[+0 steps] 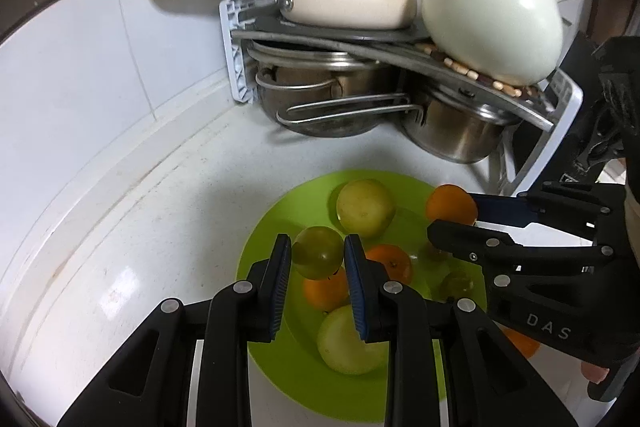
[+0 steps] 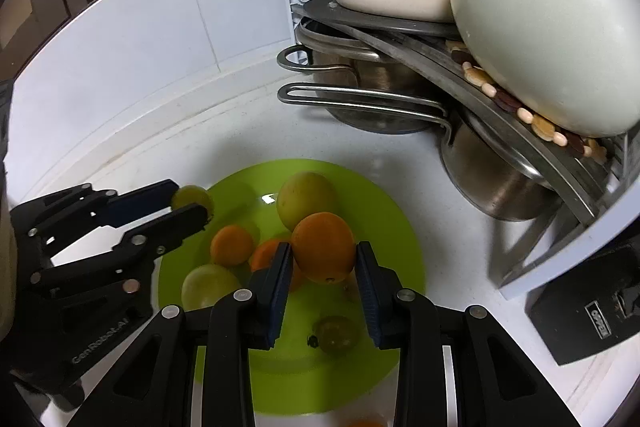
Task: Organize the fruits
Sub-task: 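Open both tools to drop the small green fruit and orange onto the plate, then move both open tools back toward the last orange and small yellow fruit, then grasp the orange with the left tool while the right tool grasps the small yellow-brown fruit, then carry the orange and yellow-brown fruit over the green plate with both tools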
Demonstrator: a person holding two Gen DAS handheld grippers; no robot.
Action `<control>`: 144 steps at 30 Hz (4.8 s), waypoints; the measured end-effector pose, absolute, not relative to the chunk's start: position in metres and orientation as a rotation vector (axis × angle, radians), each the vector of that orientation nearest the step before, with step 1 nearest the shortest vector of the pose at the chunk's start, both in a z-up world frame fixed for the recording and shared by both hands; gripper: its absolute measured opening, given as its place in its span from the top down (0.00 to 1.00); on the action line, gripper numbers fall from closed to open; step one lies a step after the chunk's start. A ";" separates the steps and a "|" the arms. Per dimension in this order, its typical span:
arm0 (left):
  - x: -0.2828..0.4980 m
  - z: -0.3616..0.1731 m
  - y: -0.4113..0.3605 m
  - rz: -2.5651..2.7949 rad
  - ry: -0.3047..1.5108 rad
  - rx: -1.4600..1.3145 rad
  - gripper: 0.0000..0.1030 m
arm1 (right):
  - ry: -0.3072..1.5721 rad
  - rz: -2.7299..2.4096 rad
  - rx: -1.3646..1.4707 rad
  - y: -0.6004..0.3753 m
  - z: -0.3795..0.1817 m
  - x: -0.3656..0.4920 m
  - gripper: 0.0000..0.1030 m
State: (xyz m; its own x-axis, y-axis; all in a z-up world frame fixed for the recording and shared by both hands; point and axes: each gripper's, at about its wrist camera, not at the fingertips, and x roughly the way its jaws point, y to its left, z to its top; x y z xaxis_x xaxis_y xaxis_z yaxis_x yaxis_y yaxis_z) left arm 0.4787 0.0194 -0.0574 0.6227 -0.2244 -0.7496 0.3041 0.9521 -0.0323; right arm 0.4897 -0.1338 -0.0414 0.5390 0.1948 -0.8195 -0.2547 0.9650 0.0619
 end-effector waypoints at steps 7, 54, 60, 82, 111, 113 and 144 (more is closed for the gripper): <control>0.496 -0.070 0.014 -0.320 0.894 0.109 0.73 | 1.008 0.268 -0.052 -0.134 -0.055 0.504 0.68; 0.331 0.028 -0.013 -0.325 0.601 0.122 0.34 | 0.703 0.180 -0.058 -0.183 0.027 0.332 0.58; 0.309 0.028 -0.028 -0.360 0.590 0.128 0.32 | 0.701 0.145 -0.066 -0.202 0.027 0.311 0.56; 0.288 -0.022 -0.077 -0.448 0.638 0.168 0.28 | 0.774 0.092 -0.073 -0.249 -0.010 0.288 0.56; 0.344 -0.094 -0.114 -0.532 0.788 0.218 0.30 | 0.931 0.120 -0.009 -0.268 -0.082 0.338 0.56; 0.348 -0.095 -0.117 -0.537 0.791 0.216 0.31 | 0.936 0.119 -0.004 -0.270 -0.084 0.342 0.56; 0.364 -0.103 -0.126 -0.562 0.823 0.199 0.60 | 0.940 0.115 -0.013 -0.268 -0.094 0.360 0.71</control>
